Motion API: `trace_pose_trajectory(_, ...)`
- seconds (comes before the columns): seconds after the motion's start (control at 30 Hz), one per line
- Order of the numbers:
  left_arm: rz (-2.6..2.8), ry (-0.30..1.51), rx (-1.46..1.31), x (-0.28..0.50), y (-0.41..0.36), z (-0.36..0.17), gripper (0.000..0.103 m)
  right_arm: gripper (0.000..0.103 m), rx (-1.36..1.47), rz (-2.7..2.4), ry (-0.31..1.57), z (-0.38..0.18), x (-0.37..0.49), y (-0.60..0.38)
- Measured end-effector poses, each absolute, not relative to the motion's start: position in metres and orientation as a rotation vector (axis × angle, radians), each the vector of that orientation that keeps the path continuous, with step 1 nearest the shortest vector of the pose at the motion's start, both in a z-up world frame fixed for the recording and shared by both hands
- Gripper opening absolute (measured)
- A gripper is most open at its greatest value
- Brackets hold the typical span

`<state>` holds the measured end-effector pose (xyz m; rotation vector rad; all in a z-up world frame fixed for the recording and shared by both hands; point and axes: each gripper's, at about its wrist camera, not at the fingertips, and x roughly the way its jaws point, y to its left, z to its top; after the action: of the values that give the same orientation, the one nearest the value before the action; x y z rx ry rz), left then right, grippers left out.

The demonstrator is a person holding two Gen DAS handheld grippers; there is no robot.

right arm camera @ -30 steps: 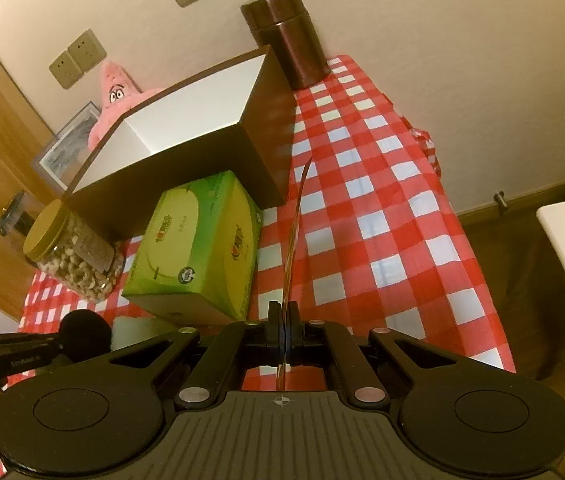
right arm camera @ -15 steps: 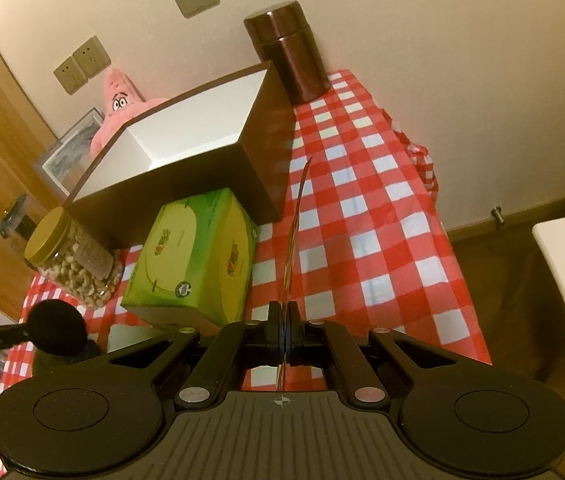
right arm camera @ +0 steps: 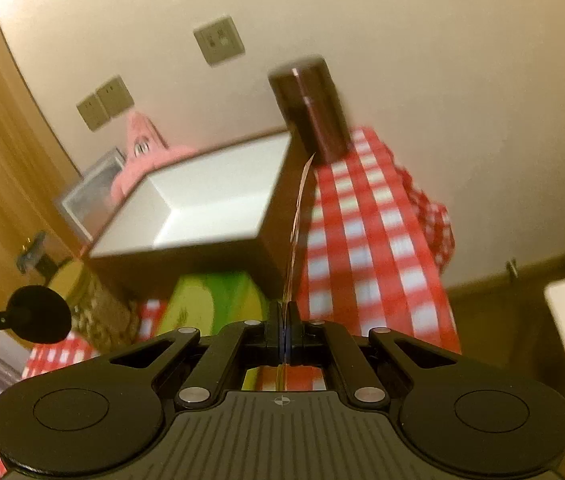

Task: Organize soft objects
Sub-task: 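Carry both items over the white box and release the packet from the right gripper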

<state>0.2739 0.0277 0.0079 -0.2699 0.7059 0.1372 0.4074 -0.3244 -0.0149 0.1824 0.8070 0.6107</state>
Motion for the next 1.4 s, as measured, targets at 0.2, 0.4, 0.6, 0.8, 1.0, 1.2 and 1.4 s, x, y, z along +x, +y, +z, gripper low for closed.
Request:
trace_pose_trajectory(0.2, 0.141, 0.645, -0.226, 0.309, 0.033, 0.025, 0.009, 0.001, 0.199, 0.66, 0.71, 0.014, 0.44, -0.308)
trace_pose_trajectory(0.4, 0.164, 0.627, -0.196, 0.357, 0.051, 0.033, 0.009, 0.001, 0.222, 0.709, 0.644, 0.034, 0.479, -0.28)
trace_pose_trajectory(0.6, 0.191, 0.663, -0.203, 0.408, 0.059, 0.028, 0.009, 0.001, 0.249, 0.761, 0.66, 0.033, 0.523, -0.243)
trace_pose_trajectory(0.8, 0.2, 0.701, -0.208, 0.443, 0.062, 0.018, 0.009, 0.001, 0.246, 0.782, 0.733, 0.011, 0.56, -0.201)
trace_pose_trajectory(1.0, 0.207, 0.732, -0.202, 0.462, 0.063, 0.005, 0.009, 0.002, 0.277, 0.807, 0.736, -0.01, 0.58, -0.18)
trace_pose_trajectory(1.2, 0.198, 0.764, -0.194, 0.474, 0.059, -0.007, 0.009, 0.074, 0.264, 0.805, 0.722, -0.024, 0.594, -0.17)
trace_pose_trajectory(1.4, 0.193, 0.787, -0.195, 0.484, 0.057, -0.017, 0.009, 0.074, 0.176, 0.787, 0.753, -0.034, 0.595, -0.172)
